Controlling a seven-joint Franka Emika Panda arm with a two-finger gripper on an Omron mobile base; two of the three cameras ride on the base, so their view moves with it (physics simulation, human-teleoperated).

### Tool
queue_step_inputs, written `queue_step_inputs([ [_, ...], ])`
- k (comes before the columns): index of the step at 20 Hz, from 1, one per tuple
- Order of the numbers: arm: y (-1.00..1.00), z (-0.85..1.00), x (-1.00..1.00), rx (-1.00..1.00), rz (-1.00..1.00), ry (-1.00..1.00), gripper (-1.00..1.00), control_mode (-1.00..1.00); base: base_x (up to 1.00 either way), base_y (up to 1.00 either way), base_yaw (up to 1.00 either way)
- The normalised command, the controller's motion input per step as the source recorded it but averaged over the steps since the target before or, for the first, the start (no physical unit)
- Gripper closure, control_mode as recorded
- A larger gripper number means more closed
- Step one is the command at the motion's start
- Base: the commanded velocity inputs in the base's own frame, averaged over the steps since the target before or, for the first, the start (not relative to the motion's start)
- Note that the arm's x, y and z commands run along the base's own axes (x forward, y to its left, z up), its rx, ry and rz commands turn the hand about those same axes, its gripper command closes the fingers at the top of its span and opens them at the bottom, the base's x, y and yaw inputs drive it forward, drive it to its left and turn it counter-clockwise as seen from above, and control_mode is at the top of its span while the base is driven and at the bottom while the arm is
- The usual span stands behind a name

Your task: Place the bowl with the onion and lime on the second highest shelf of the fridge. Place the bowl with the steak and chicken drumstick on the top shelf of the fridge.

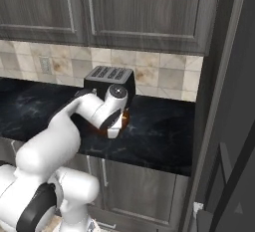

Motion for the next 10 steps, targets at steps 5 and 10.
queue_step_inputs([
  [5, 0.07, -0.48, 0.17, 0.0, 0.08, 0.08, -1.0, -1.0, 0.0, 0.0, 0.0],
  [10, 0.0, -0.53, 0.03, 0.0, 0.09, 0.04, -1.0, -1.0, 0.0, 0.0, 0.0],
])
